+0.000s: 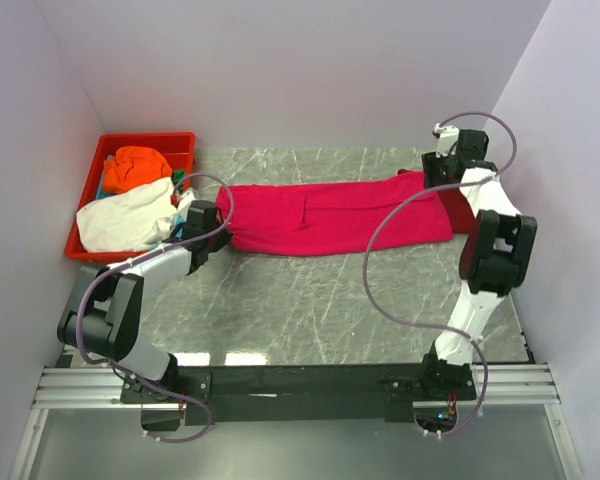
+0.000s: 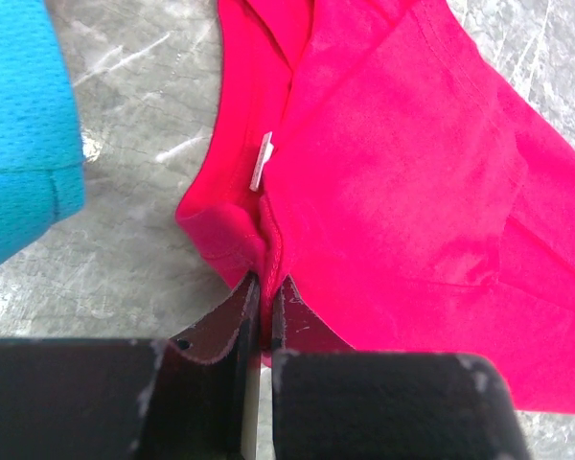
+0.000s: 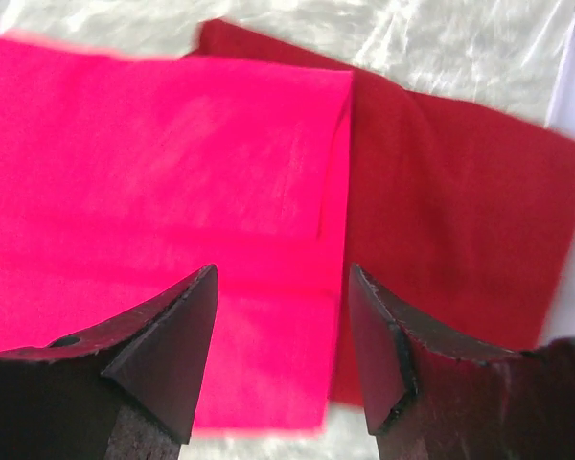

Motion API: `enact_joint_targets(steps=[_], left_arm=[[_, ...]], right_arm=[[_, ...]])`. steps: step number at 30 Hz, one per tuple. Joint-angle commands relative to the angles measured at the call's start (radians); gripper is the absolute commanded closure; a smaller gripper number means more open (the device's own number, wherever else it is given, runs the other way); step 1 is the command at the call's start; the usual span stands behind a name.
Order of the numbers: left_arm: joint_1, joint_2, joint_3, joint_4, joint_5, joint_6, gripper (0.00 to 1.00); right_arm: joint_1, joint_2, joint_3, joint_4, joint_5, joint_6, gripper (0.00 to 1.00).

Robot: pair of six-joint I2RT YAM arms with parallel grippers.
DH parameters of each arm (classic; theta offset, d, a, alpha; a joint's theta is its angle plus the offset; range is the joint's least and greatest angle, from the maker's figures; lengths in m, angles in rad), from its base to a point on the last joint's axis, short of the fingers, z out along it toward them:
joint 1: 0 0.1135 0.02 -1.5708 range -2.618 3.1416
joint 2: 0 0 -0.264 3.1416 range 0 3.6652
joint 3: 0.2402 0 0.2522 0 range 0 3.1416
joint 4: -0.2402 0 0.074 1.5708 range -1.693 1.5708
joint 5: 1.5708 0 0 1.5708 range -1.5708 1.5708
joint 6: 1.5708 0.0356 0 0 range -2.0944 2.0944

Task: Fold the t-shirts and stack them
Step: Fold the tshirt

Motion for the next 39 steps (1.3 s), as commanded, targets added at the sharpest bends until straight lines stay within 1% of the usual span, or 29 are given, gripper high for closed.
enact_joint_targets(steps=[1, 2, 3, 4, 6, 8, 15, 19, 24, 30, 33, 37, 39], left_arm=[[0.005, -0.003, 0.041, 0.037, 0.031, 0.029, 0.99], [0.005, -0.003, 0.041, 0.041, 0.031, 0.032, 0.99], [0.005, -0.003, 0.041, 0.041, 0.032, 0.032, 0.99], [0.005, -0.003, 0.041, 0.042, 0.034, 0.034, 0.99], [0.005, -0.002, 0.043, 0.041, 0.037, 0.037, 0.99], [0.005, 0.001, 0.047, 0.041, 0.043, 0.04, 0.99], [0.005, 0.015, 0.054, 0.042, 0.057, 0.045, 0.99], [0.005, 0.018, 0.055, 0.044, 0.06, 0.045, 0.99], [0.005, 0.023, 0.052, 0.044, 0.063, 0.045, 0.99], [0.005, 0.018, 0.058, 0.037, 0.062, 0.046, 0.99], [0.005, 0.018, 0.058, 0.034, 0.062, 0.046, 0.99], [0.005, 0.015, 0.058, 0.031, 0.059, 0.049, 0.99], [0.005, 0.015, 0.058, 0.031, 0.059, 0.049, 0.99]], right_arm=[[-0.021, 0.123, 0.131, -0.047, 0.01, 0.221, 0.36], [-0.024, 0.151, 0.162, -0.059, 0.002, 0.256, 0.36], [-0.025, 0.201, 0.193, -0.087, -0.012, 0.271, 0.36], [-0.027, 0.224, 0.254, -0.105, -0.022, 0.282, 0.36], [-0.03, 0.281, 0.323, -0.133, -0.032, 0.308, 0.36], [-0.033, 0.326, 0.363, -0.153, -0.027, 0.319, 0.36], [-0.048, 0.406, 0.486, -0.208, -0.009, 0.327, 0.36], [-0.051, 0.406, 0.484, -0.207, 0.027, 0.314, 0.36], [-0.056, 0.439, 0.539, -0.265, 0.01, 0.314, 0.36], [-0.057, 0.464, 0.556, -0.297, -0.004, 0.325, 0.37], [-0.059, 0.491, 0.599, -0.337, -0.01, 0.333, 0.38], [-0.064, 0.501, 0.621, -0.352, -0.018, 0.337, 0.41], [-0.067, 0.49, 0.61, -0.342, -0.032, 0.339, 0.46]])
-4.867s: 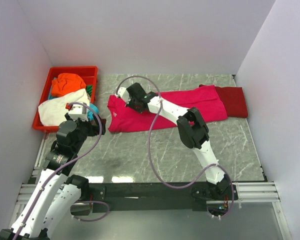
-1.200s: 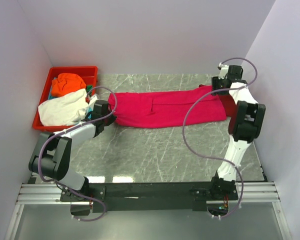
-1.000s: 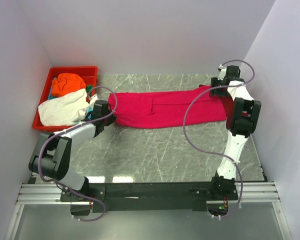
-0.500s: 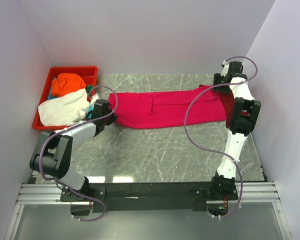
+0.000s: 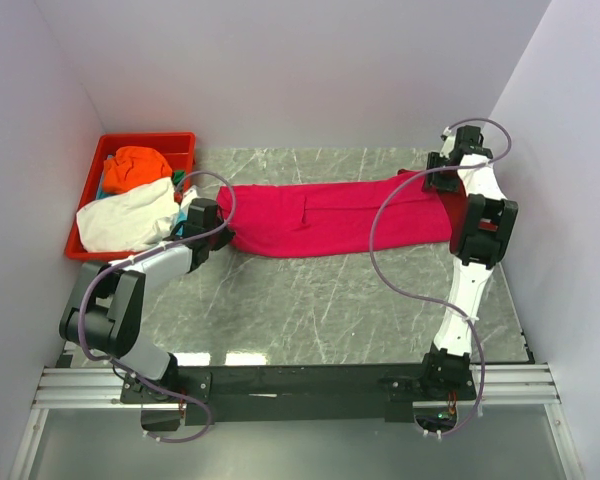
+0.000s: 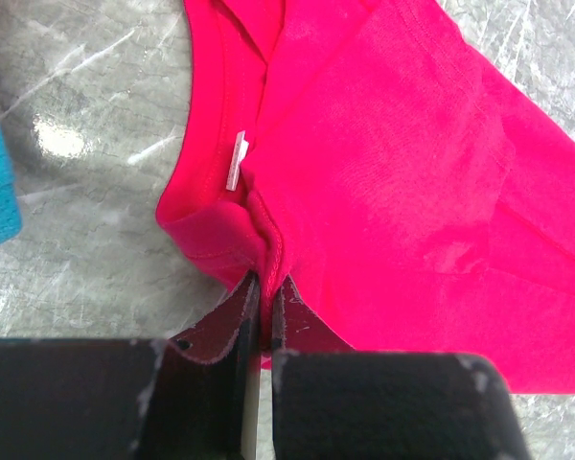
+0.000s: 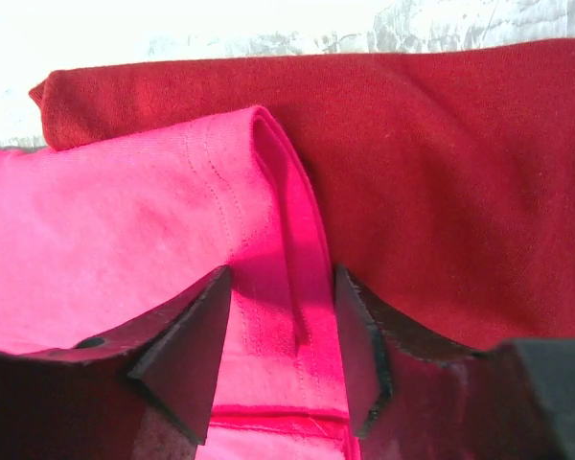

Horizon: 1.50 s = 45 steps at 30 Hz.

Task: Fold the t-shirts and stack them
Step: Fold the tshirt

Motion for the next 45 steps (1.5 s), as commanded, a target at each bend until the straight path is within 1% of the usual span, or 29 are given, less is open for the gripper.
enact_joint_targets(steps=[1, 2, 4, 5, 7, 8, 10, 11, 13, 14, 17, 27, 32, 33, 34, 35, 38, 40, 42, 43, 44, 45], left_arm=[[0.003, -0.005, 0.04, 0.02, 0.007, 0.023, 0.99], [0.003, -0.004, 0.04, 0.02, 0.008, 0.023, 0.99], [0.003, -0.004, 0.04, 0.018, 0.01, 0.021, 0.99], [0.003, -0.004, 0.04, 0.018, 0.01, 0.021, 0.99], [0.003, -0.007, 0.041, 0.017, 0.008, 0.023, 1.0], [0.003, -0.009, 0.04, 0.015, 0.008, 0.023, 0.99], [0.003, -0.013, 0.04, 0.014, 0.007, 0.026, 0.99], [0.003, -0.015, 0.041, 0.012, 0.005, 0.026, 0.99], [0.003, -0.019, 0.043, 0.009, 0.005, 0.027, 0.99], [0.003, -0.019, 0.042, 0.008, 0.004, 0.029, 0.99], [0.003, -0.024, 0.045, 0.003, 0.001, 0.03, 0.99], [0.003, -0.038, 0.048, -0.003, -0.006, 0.035, 0.99], [0.003, -0.048, 0.051, -0.009, -0.009, 0.04, 0.99], [0.003, -0.05, 0.051, -0.009, -0.01, 0.04, 0.99], [0.003, -0.05, 0.049, -0.009, -0.009, 0.041, 0.99], [0.003, -0.05, 0.052, -0.011, -0.006, 0.043, 0.99], [0.003, -0.051, 0.055, -0.012, -0.004, 0.046, 0.99], [0.003, -0.055, 0.057, -0.012, -0.004, 0.049, 0.99], [0.003, -0.056, 0.058, -0.012, -0.004, 0.052, 0.99], [0.003, -0.058, 0.057, -0.014, -0.003, 0.053, 0.99], [0.003, -0.059, 0.06, -0.014, -0.003, 0.055, 0.99], [0.003, -0.059, 0.058, -0.012, 0.0, 0.055, 0.99]], right_arm=[[-0.017, -0.013, 0.026, -0.01, -0.024, 0.014, 0.47], [-0.018, -0.017, 0.02, -0.007, -0.032, 0.015, 0.52], [-0.021, -0.03, 0.012, 0.002, -0.036, 0.017, 0.56], [-0.023, -0.034, 0.012, 0.004, -0.039, 0.018, 0.61], [-0.026, -0.037, 0.012, 0.007, -0.047, 0.023, 0.66], [-0.029, -0.037, 0.012, 0.005, -0.052, 0.023, 0.71], [-0.032, -0.039, 0.011, 0.008, -0.062, 0.024, 0.76], [-0.035, -0.043, 0.009, 0.01, -0.068, 0.027, 0.81], [-0.037, -0.051, -0.005, 0.019, -0.088, 0.029, 0.88], [-0.038, -0.056, -0.014, 0.024, -0.092, 0.027, 0.93], [-0.043, -0.109, -0.069, 0.066, -0.108, 0.035, 1.0], [-0.057, -0.284, -0.299, 0.229, -0.139, 0.06, 1.0], [-0.057, -0.338, -0.357, 0.272, -0.109, 0.069, 1.0], [-0.058, -0.336, -0.351, 0.266, -0.081, 0.069, 0.96], [-0.058, -0.333, -0.35, 0.261, -0.073, 0.061, 0.88], [-0.058, -0.33, -0.348, 0.255, -0.069, 0.053, 0.75], [-0.058, -0.356, -0.377, 0.255, -0.061, 0.004, 0.62], [-0.058, -0.39, -0.419, 0.263, -0.064, -0.049, 0.57], [-0.058, -0.411, -0.455, 0.239, -0.088, -0.104, 0.55], [-0.058, -0.425, -0.468, 0.222, -0.114, -0.184, 0.55], [-0.058, -0.454, -0.482, 0.2, -0.174, -0.23, 0.55], [-0.058, -0.471, -0.512, 0.142, -0.223, -0.284, 0.55]])
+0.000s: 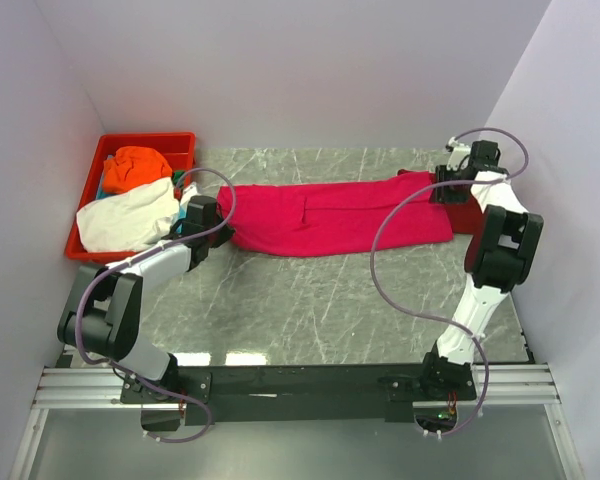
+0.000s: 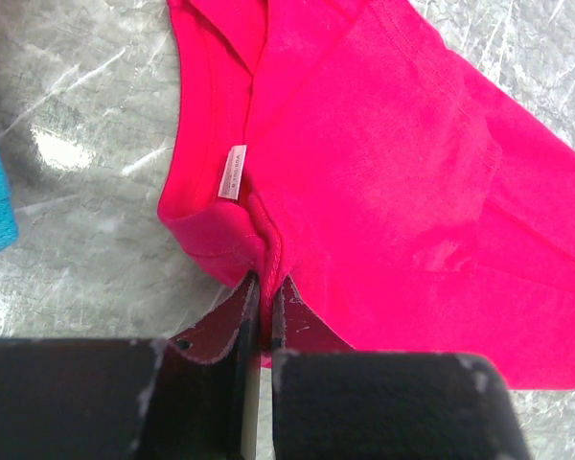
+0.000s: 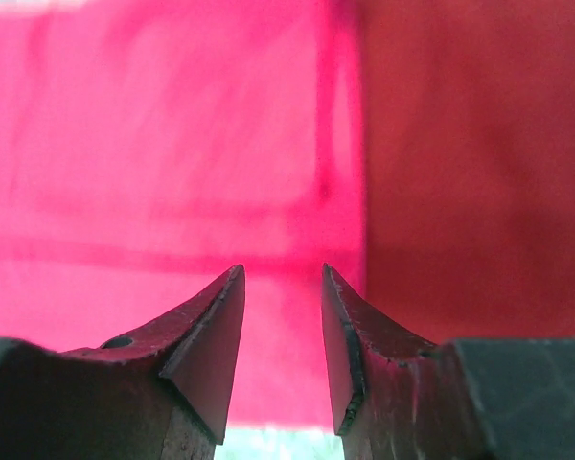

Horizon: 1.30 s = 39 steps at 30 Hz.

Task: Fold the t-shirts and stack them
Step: Fold the tshirt

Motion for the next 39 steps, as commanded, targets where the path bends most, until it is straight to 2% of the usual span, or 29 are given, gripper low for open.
enact_joint_targets(steps=[1, 3, 6, 9, 12, 23, 36, 38, 39], left_arm=[[0.003, -0.041, 0.038, 0.006, 0.002, 0.031, 0.99], [0.003, -0.042, 0.036, 0.009, 0.009, 0.033, 0.99], [0.003, -0.039, 0.036, 0.014, 0.015, 0.033, 0.99], [0.003, -0.032, 0.038, 0.019, 0.027, 0.033, 0.99], [0.003, -0.026, 0.042, 0.02, 0.038, 0.034, 0.99], [0.003, 0.001, 0.044, 0.016, 0.059, 0.034, 0.99], [0.003, 0.005, 0.049, 0.014, 0.062, 0.043, 0.99], [0.003, 0.007, 0.05, 0.014, 0.064, 0.042, 0.99], [0.003, 0.008, 0.05, 0.014, 0.064, 0.042, 0.99]], right_arm=[[-0.006, -0.166, -0.052, -0.105, -0.144, -0.295, 0.55], [-0.004, -0.206, -0.119, -0.179, -0.184, -0.395, 0.52], [-0.004, -0.28, -0.227, -0.247, -0.175, -0.641, 0.5], [0.002, -0.342, -0.334, -0.253, -0.114, -0.774, 0.51], [0.034, -0.394, -0.436, -0.181, -0.011, -0.84, 0.51], [0.164, -0.331, -0.516, 0.058, 0.215, -0.807, 0.5], [0.209, -0.257, -0.514, 0.078, 0.278, -0.802, 0.5], [0.212, -0.245, -0.505, 0.088, 0.281, -0.791, 0.52], [0.213, -0.243, -0.502, 0.091, 0.286, -0.781, 0.57]])
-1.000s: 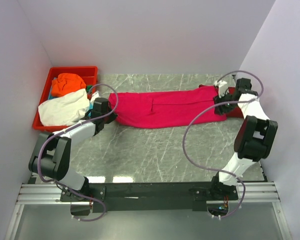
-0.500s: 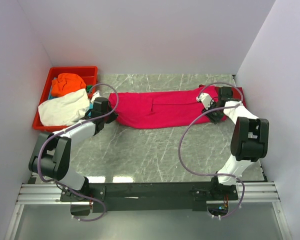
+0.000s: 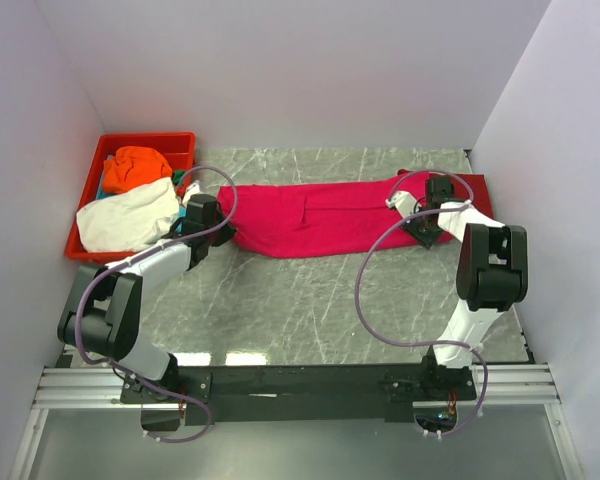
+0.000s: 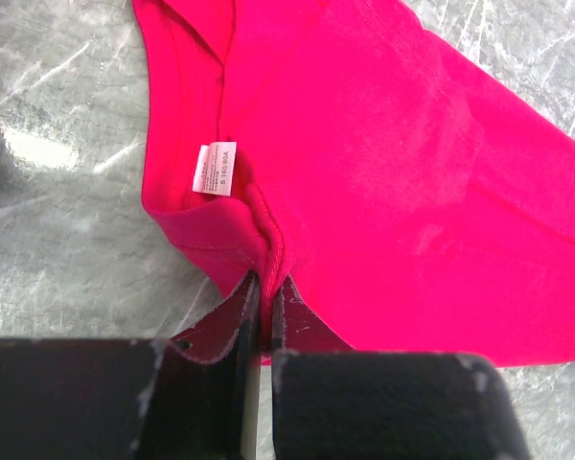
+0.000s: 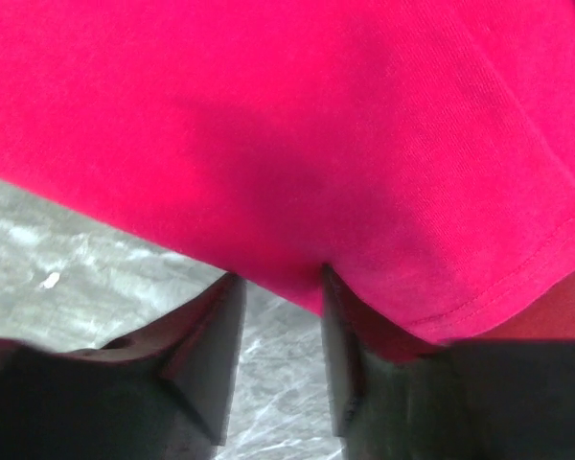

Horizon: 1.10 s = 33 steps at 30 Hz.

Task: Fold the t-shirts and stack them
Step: Fold the tshirt

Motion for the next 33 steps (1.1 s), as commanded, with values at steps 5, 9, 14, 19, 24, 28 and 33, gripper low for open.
enact_joint_targets(steps=[5, 9, 14, 19, 24, 28, 33], left_arm=[[0.003, 0.003, 0.04, 0.007, 0.007, 0.022, 0.99], [0.003, 0.002, 0.043, 0.007, 0.005, 0.022, 0.99], [0.003, 0.002, 0.049, 0.001, 0.007, 0.025, 0.99], [0.005, -0.015, 0.051, -0.005, -0.011, 0.034, 0.99], [0.005, -0.023, 0.054, -0.008, -0.016, 0.038, 0.99], [0.009, -0.037, 0.054, -0.011, -0.021, 0.041, 0.99], [0.012, -0.061, 0.048, -0.016, -0.028, 0.046, 0.99]], right_arm=[[0.015, 0.017, 0.025, 0.042, 0.046, 0.029, 0.76], [0.013, -0.016, 0.018, 0.034, 0.034, 0.03, 0.96], [0.009, -0.063, 0.019, 0.002, 0.014, 0.036, 1.0], [0.001, -0.148, 0.009, -0.032, -0.012, 0.042, 1.0], [-0.001, -0.245, -0.028, -0.067, -0.029, 0.044, 1.0], [-0.002, -0.293, -0.06, -0.093, -0.042, 0.047, 1.0], [-0.001, -0.352, -0.111, -0.112, -0.052, 0.052, 1.0]])
